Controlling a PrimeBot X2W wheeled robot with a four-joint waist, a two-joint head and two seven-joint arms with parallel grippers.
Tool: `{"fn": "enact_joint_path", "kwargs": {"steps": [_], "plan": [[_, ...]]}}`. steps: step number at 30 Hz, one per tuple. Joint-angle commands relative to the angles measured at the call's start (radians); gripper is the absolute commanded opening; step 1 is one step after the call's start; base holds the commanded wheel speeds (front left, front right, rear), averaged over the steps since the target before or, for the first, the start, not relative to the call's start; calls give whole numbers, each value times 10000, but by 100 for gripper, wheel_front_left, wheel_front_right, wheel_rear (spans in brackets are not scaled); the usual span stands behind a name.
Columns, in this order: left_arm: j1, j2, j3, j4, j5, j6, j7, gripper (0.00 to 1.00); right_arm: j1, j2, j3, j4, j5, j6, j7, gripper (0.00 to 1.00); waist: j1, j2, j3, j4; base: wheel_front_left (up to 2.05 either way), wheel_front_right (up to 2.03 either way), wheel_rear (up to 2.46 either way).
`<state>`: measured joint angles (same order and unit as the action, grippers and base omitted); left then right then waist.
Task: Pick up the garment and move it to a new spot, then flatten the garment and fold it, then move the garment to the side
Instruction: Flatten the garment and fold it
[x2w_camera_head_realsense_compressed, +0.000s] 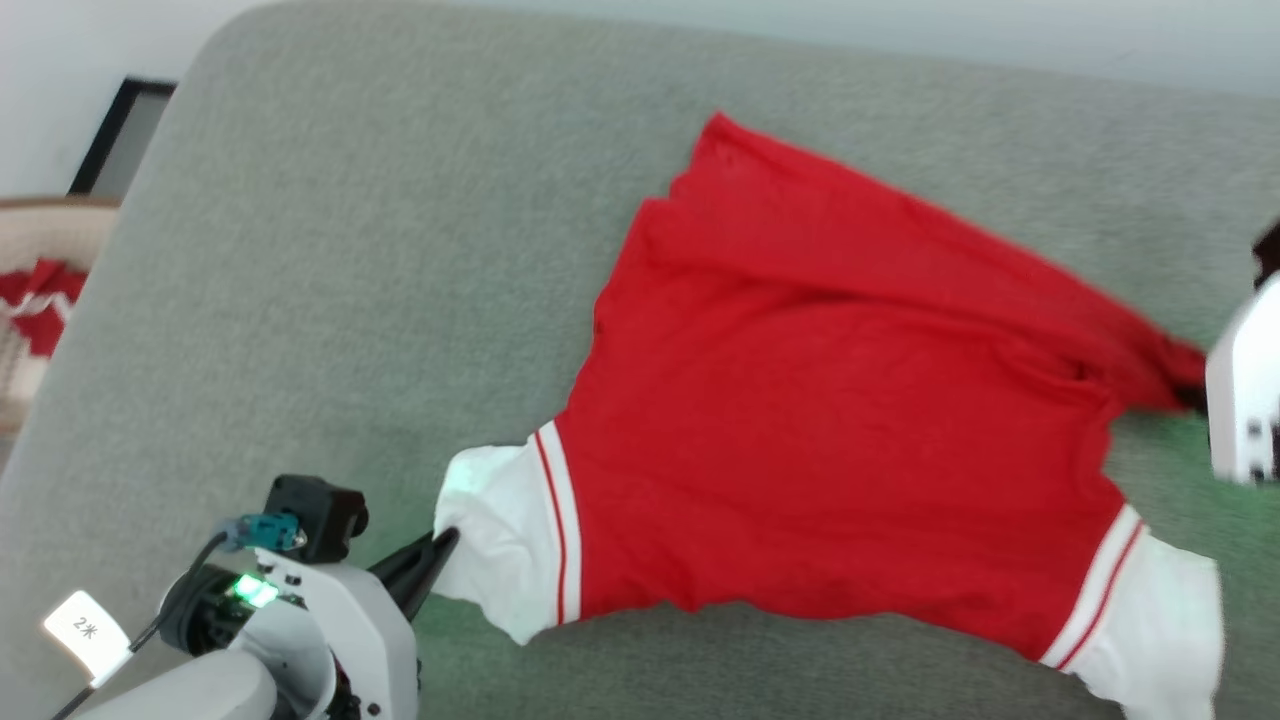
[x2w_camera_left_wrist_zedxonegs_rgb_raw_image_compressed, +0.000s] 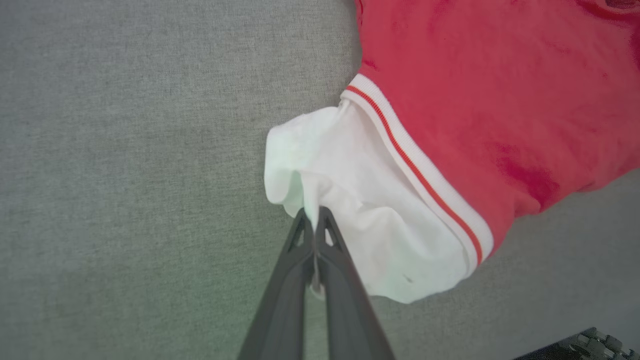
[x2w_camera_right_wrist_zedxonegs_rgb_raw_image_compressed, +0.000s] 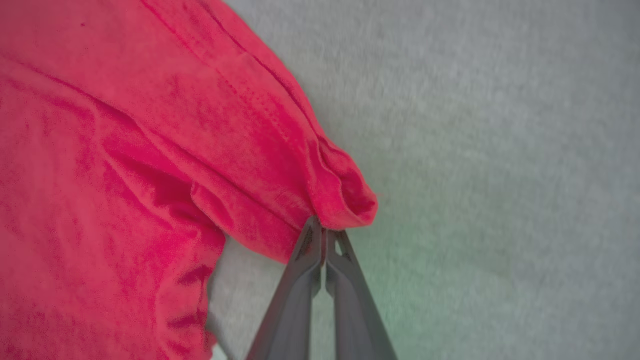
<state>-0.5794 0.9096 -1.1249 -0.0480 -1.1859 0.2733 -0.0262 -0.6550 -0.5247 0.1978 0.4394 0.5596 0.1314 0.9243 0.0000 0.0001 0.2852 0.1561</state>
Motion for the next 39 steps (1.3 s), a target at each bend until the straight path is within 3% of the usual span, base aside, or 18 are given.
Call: {"fn": "enact_joint_path", "kwargs": {"steps": [1,6,12,17,21,22,23,24,31,39], "plan": [[114,61,-10,-43,-9,77,46,0,518,-66,-172,-421,205,-14,107,0,0,-1,-480,-492,0,0,0],[134,195,-54,-211,-5,114,167,0,2805,-111,-977,-2326,531,-14,855,0,0,-1,-655,-629,0,0,0],[158,249,-116,-341,30,122,240,0,5371,537,-2140,-4037,408,-14,1541,0,0,-1,-744,-675,0,0,0],[155,172,-130,-325,28,98,225,0,6654,1313,-2752,-4542,-176,-14,1405,0,0,-1,-715,-679,0,0,0],[119,111,-145,-230,42,40,216,0,6741,1857,-2869,-4083,-926,-17,499,0,0,-1,-656,-705,0,0,0],[96,99,-143,-202,57,29,218,0,6643,1962,-2890,-3848,-1128,-23,174,20,0,-1,-644,-706,0,0,0],[82,85,-141,-185,54,30,214,0,6555,2056,-2882,-3608,-1289,-26,-84,45,0,-1,-638,-708,0,0,0],[75,65,-141,-173,49,11,208,0,6480,2060,-2782,-3394,-1462,-27,-274,100,0,-1,-640,-706,0,0,0],[121,42,-181,-114,41,9,213,0,6144,1843,-2577,-3296,-1363,-40,-369,100,0,-1,-695,-715,0,0,0],[231,76,-210,-215,38,101,198,0,5849,1392,-2749,-5705,-722,-15,601,100,0,-1,-772,-686,0,0,0]]}}
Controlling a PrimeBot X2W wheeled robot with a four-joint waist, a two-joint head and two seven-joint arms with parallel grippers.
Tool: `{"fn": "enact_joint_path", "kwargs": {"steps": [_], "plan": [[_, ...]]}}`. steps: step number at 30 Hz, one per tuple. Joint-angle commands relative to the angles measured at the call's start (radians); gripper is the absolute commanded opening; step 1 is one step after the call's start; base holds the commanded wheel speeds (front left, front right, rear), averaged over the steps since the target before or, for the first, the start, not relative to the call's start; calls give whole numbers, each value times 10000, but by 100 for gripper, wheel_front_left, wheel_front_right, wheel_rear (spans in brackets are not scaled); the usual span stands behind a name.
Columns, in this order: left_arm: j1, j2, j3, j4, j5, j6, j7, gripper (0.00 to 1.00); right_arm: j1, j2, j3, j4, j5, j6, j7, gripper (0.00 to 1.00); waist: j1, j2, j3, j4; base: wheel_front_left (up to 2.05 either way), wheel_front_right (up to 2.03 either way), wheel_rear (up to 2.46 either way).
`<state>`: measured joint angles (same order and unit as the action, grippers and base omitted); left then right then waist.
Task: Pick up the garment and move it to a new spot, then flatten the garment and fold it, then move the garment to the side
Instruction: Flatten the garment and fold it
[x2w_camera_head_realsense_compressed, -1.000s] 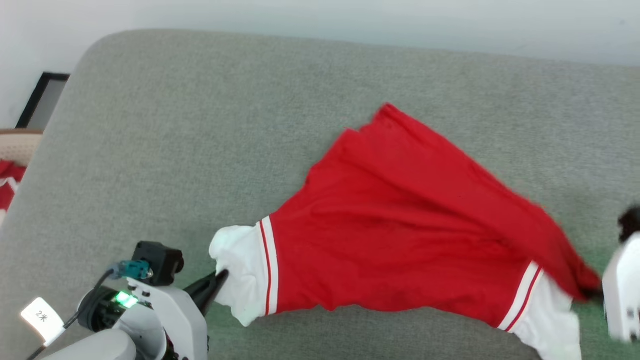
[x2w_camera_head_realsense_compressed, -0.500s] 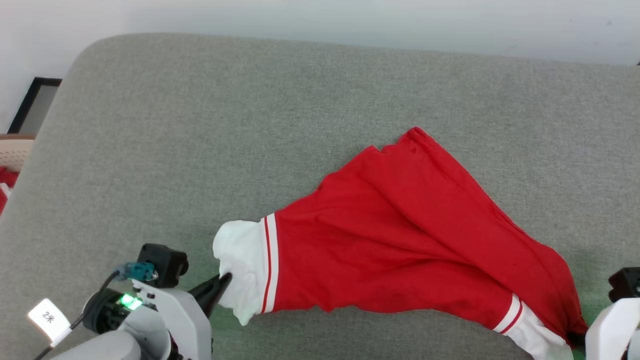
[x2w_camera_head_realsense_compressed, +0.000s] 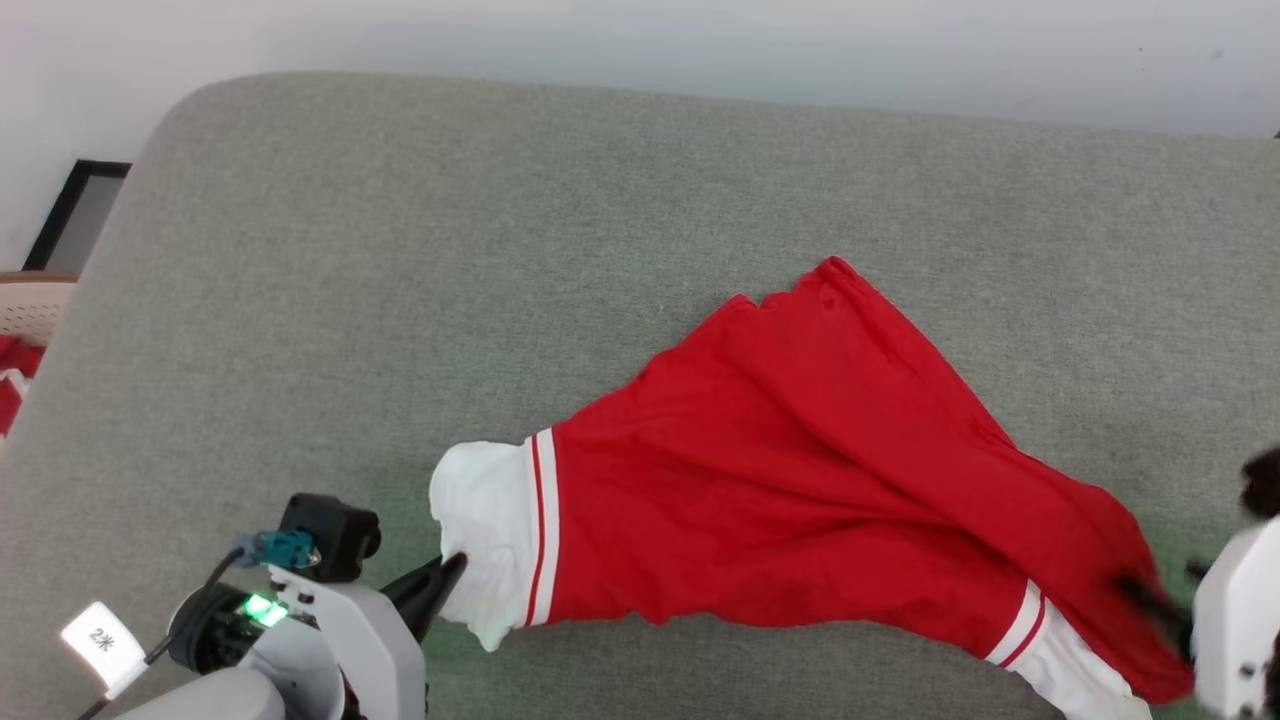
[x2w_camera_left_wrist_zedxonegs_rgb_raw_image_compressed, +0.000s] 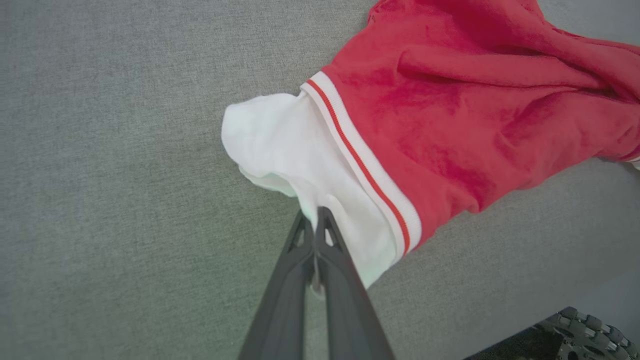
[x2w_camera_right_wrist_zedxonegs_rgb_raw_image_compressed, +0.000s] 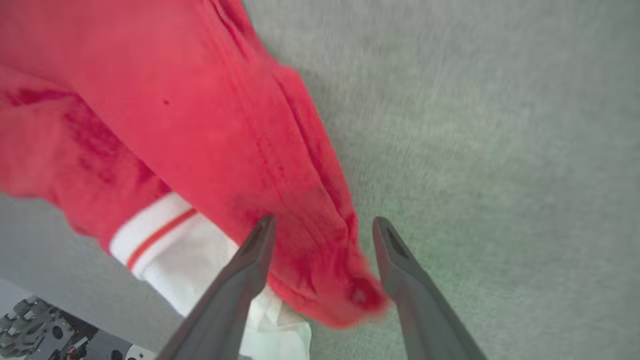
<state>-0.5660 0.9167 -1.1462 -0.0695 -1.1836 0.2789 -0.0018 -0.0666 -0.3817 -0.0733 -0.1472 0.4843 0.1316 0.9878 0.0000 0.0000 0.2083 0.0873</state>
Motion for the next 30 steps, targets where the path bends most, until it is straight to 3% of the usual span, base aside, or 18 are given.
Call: {"fn": "enact_joint_path", "kwargs": {"steps": [1,6,11,20,30], "plan": [[94,-5,0,-18,25,54,-48,0,-119,-75,-48,-86,53,-17,38,100,0,0,-1,21,0,0,0],[-23,-173,-28,-64,117,27,-46,0,-1116,-247,257,-1139,108,-17,-306,100,0,0,73,237,0,0,0],[-183,-386,-60,-27,197,-62,-37,0,-2702,-523,1356,-672,-142,-16,-1585,100,0,0,290,552,0,0,0],[-640,-1025,-140,305,417,-426,-25,0,-6143,-636,3875,3253,-117,-17,-3720,100,0,0,968,1403,0,0,0],[-1033,-1712,-205,869,560,-888,-137,0,-8857,-678,6653,7224,723,-16,-3200,100,0,0,1588,2179,0,0,0]]}}
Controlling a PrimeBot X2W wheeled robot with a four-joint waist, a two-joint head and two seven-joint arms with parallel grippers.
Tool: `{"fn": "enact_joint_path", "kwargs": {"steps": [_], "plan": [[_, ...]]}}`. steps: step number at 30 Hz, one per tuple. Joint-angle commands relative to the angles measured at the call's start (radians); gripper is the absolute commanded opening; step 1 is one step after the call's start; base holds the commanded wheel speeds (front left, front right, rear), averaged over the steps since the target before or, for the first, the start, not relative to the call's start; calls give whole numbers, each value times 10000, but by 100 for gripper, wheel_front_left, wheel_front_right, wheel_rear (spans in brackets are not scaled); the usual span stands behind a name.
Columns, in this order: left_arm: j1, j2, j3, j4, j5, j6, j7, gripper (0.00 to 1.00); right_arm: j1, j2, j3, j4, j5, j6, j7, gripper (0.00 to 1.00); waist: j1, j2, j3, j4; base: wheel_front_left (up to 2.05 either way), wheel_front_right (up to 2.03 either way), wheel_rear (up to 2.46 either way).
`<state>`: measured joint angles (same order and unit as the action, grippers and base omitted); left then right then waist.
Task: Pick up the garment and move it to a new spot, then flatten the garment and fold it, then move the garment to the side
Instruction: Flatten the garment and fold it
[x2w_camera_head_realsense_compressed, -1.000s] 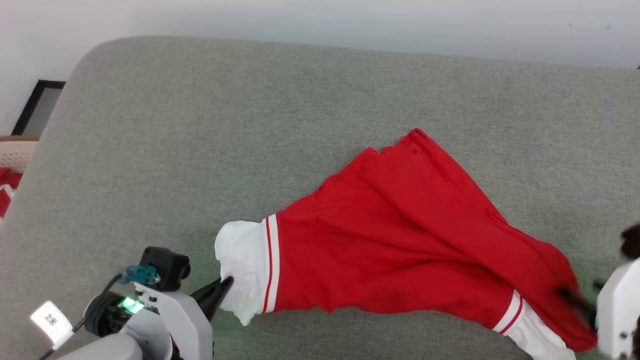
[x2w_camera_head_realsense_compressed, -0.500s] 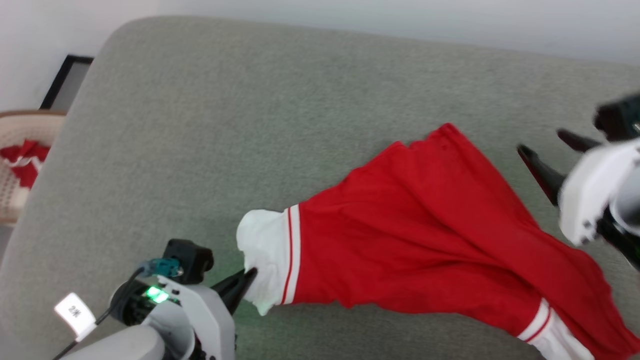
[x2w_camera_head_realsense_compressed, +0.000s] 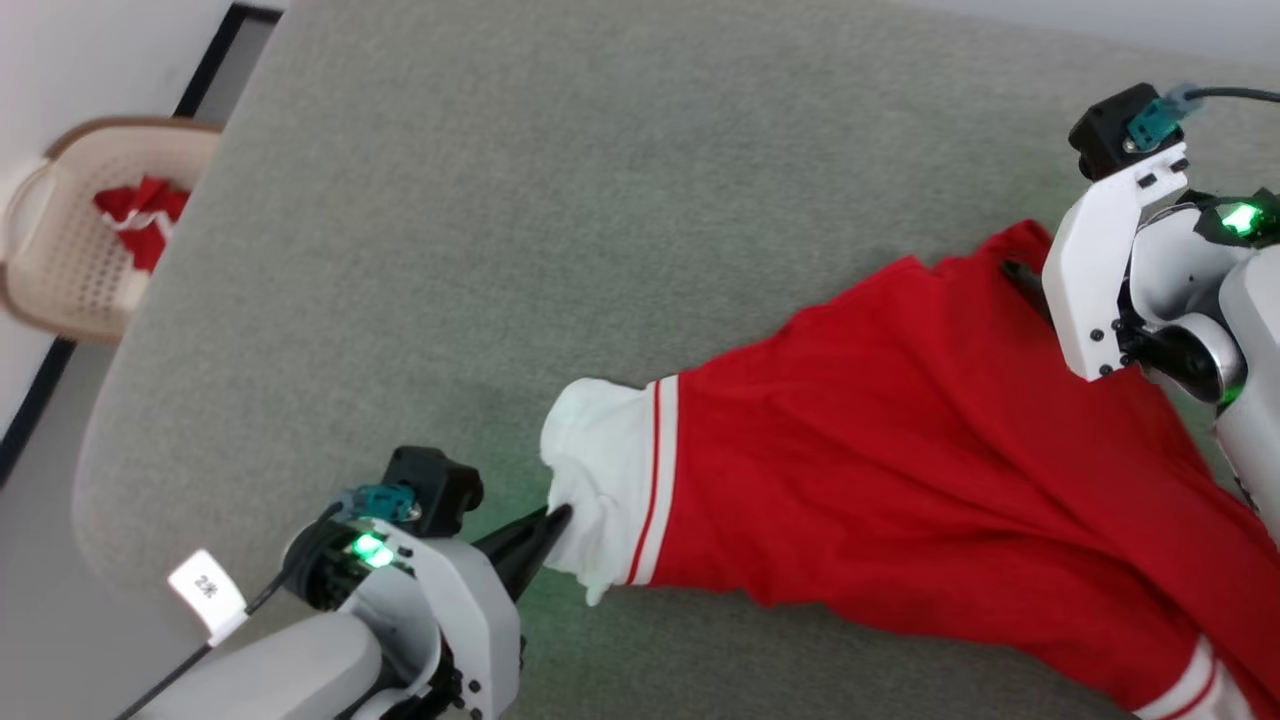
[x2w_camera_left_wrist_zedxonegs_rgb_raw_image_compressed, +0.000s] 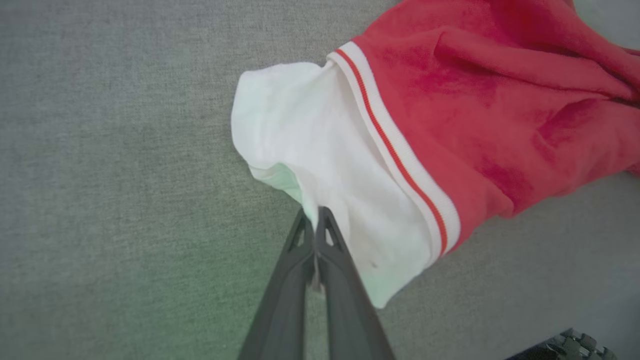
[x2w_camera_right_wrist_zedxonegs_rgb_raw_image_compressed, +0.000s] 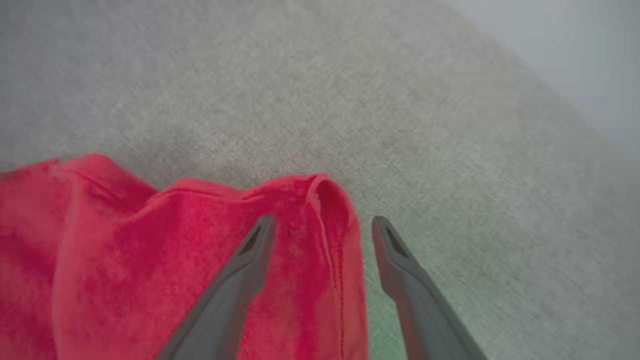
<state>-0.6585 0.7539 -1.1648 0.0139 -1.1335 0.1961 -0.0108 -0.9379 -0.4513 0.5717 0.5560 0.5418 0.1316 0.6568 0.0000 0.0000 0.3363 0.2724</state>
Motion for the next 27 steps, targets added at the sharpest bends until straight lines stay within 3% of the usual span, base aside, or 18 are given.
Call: {"fn": "enact_joint_path", "kwargs": {"steps": [1,7,8,9,10,17,27], "plan": [[-136,-140,-26,104,72,-116,-46,0,-321,35,386,495,275,-16,244,100,0,0,343,378,0,0,0],[-236,-404,-26,434,32,-326,-126,0,-854,89,1305,2036,921,-17,1313,100,0,0,436,565,0,0,0],[-236,-432,-19,479,13,-370,-140,0,-883,109,1447,2315,1018,-17,1643,76,0,0,438,579,0,0,0],[-236,-439,-19,529,3,-388,-140,0,-881,140,1557,2559,1115,-17,1965,23,0,0,437,583,0,0,0],[-245,-445,-14,572,-8,-405,-143,0,-913,147,1650,2768,1187,-17,2278,0,0,0,434,578,0,0,0],[-645,-210,136,812,-175,-540,245,0,-1727,250,1678,3194,1477,-19,2102,0,0,0,168,323,0,0,0],[-3078,995,794,792,-96,-517,2319,0,-2686,251,1242,2951,1595,-17,499,0,0,0,-967,-414,0,0,0]]}}
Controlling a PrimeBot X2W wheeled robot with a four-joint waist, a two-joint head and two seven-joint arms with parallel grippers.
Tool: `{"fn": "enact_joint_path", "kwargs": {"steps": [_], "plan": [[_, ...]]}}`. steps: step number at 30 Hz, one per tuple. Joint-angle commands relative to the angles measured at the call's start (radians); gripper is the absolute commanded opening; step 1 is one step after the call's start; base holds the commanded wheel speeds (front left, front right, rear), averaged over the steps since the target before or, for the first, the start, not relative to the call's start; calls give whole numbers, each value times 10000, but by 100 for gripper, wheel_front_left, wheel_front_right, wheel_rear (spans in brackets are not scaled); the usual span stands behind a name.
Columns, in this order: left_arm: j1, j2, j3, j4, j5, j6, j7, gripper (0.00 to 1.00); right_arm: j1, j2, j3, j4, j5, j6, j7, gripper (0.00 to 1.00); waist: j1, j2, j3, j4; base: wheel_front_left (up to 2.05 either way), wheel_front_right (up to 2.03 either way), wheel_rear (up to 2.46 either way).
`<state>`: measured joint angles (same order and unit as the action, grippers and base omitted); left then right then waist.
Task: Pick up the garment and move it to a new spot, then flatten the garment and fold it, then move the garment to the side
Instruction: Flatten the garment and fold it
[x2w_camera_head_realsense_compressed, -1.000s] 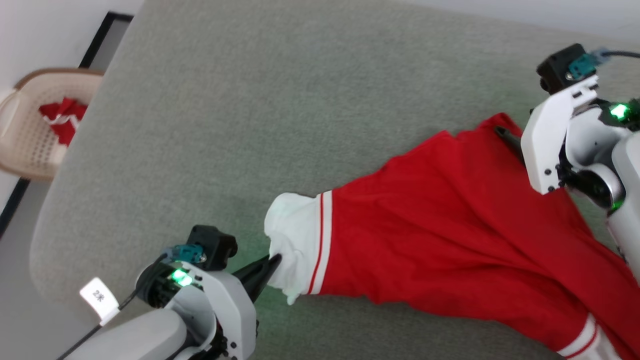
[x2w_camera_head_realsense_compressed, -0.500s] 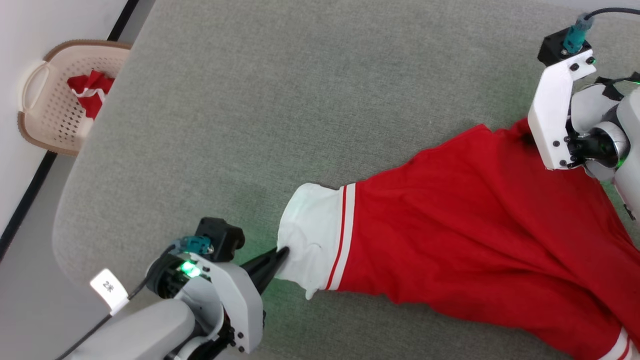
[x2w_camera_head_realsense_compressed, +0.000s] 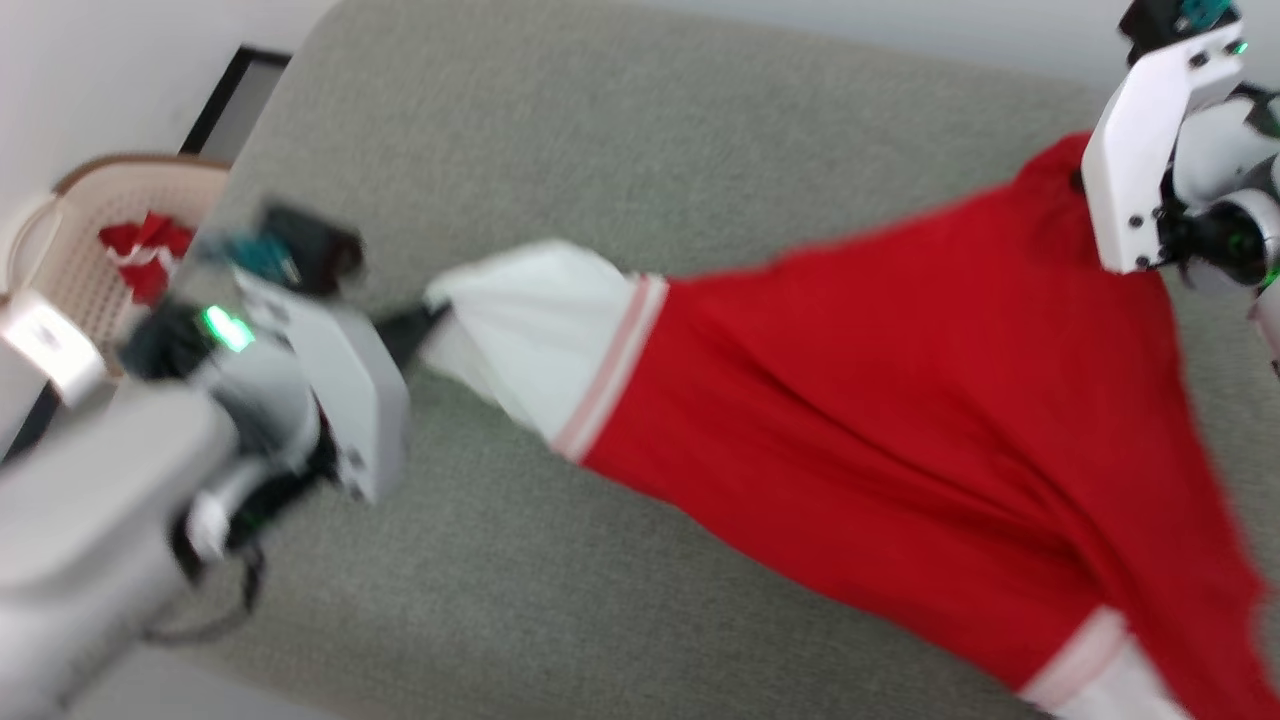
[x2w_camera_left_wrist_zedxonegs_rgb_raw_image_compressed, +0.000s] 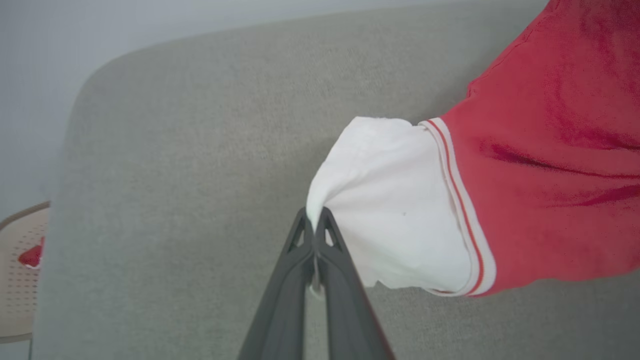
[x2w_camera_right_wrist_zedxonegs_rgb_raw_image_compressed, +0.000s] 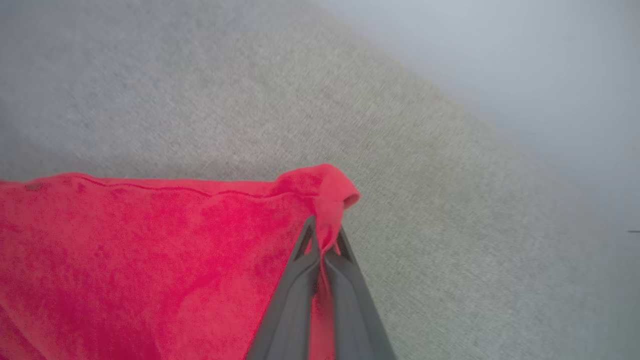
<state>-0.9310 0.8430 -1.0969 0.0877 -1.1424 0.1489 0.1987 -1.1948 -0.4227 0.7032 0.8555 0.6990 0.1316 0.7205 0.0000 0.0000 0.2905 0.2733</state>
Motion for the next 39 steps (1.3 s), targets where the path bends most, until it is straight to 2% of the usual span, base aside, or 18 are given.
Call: {"fn": "enact_joint_path", "kwargs": {"steps": [1,10,18,31,39], "plan": [[-620,172,183,111,-29,-78,450,0,-223,-62,-108,-92,-9,-17,-298,0,0,0,-621,-499,0,0,0],[-2872,155,588,1339,350,-440,1713,0,-854,-87,-761,-314,-143,-17,-1474,0,0,0,-1416,-1038,0,0,0],[-5031,-419,629,3238,1197,-992,2234,0,-1397,-34,-1558,-600,-333,-17,-2302,0,0,0,-2147,-1401,0,0,0],[-7261,-1856,620,6145,2070,-2111,1252,0,-1851,254,-2689,-749,-1016,-17,-2939,0,0,0,-2617,-1807,0,0,0],[-8088,-2244,563,7172,2395,-2471,573,0,-2146,421,-3167,-989,-1469,-17,-2941,0,0,0,-1828,-2103,0,0,0]]}}
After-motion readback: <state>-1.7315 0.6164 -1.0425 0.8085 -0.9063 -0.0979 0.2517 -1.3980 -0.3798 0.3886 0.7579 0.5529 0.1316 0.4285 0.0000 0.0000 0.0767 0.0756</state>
